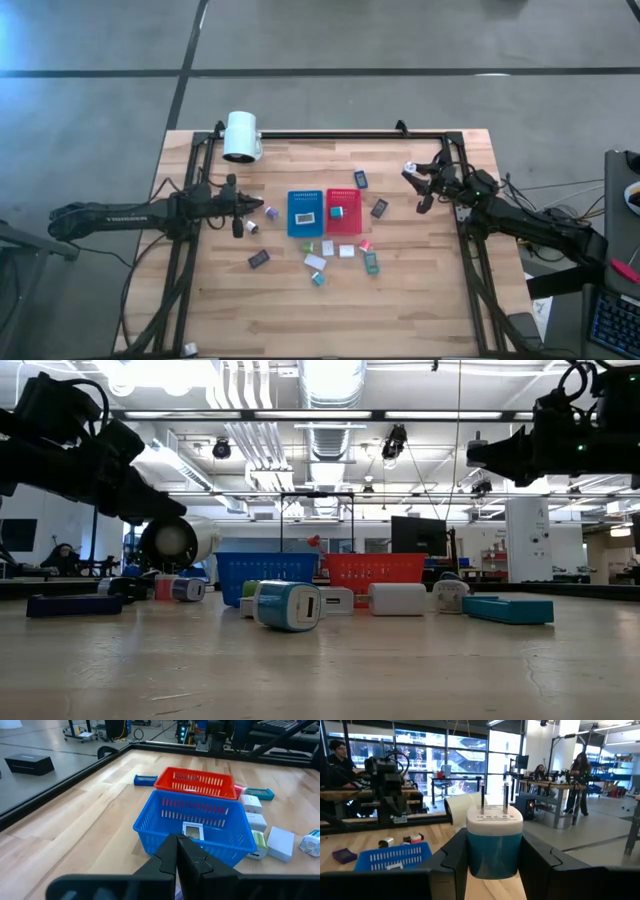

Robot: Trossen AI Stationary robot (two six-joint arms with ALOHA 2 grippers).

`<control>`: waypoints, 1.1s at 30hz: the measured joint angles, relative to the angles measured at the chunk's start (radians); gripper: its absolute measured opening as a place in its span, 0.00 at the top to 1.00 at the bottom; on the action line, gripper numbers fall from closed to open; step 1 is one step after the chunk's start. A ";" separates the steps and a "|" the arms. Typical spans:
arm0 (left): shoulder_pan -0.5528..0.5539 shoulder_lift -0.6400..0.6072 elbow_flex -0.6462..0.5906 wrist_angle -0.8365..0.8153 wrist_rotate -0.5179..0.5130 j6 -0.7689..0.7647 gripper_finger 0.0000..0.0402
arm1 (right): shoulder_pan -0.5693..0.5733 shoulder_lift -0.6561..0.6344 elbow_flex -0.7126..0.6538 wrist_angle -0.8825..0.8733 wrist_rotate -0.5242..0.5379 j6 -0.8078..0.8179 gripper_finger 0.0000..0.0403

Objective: Pick & Place Office items
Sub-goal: Put the blue charger adapter into the red bin

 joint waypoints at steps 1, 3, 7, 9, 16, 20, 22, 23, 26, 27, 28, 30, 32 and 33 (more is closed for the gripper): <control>0.000 0.000 0.000 0.000 0.000 0.009 0.97 | 0.000 0.007 0.000 0.000 0.000 0.001 0.70; 0.000 0.000 0.000 0.003 -0.001 0.022 0.97 | 0.000 0.019 0.000 0.004 -0.002 0.019 0.70; 0.000 0.000 0.000 0.008 -0.001 0.031 0.97 | 0.010 0.042 0.042 0.006 -0.085 0.106 0.70; 0.000 0.000 0.000 0.008 -0.001 0.034 0.97 | 0.039 0.063 0.090 -0.016 -0.115 0.137 0.70; 0.000 0.000 0.000 0.024 -0.004 0.058 0.97 | 0.286 0.244 0.271 -0.105 -0.062 0.073 0.70; 0.000 -0.001 0.000 0.057 -0.004 0.061 0.97 | 0.428 0.394 0.392 -0.166 0.153 -0.041 0.70; 0.000 -0.001 0.000 0.065 -0.004 0.060 0.97 | 0.466 0.474 0.470 -0.256 0.274 -0.086 0.70; 0.000 -0.001 0.000 0.067 -0.004 0.060 0.97 | 0.474 0.514 0.509 -0.297 0.316 -0.095 0.70; 0.000 -0.001 0.000 0.068 -0.004 0.060 0.97 | 0.476 0.654 0.627 -0.414 0.346 -0.087 0.70; 0.000 -0.001 0.000 0.068 -0.004 0.060 0.97 | 0.476 0.703 0.665 -0.457 0.346 -0.087 0.70; 0.000 -0.001 0.000 0.068 -0.004 0.060 0.97 | 0.476 0.750 0.702 -0.501 0.346 -0.089 0.70; 0.000 -0.001 0.000 0.068 -0.004 0.060 0.97 | 0.476 0.841 0.774 -0.587 0.346 -0.090 0.70; 0.000 -0.001 0.000 0.068 -0.004 0.060 0.96 | 0.476 0.922 0.842 -0.670 0.347 -0.088 0.70; 0.000 -0.001 0.000 0.068 -0.004 0.063 0.97 | 0.476 0.962 0.875 -0.698 0.348 -0.087 0.70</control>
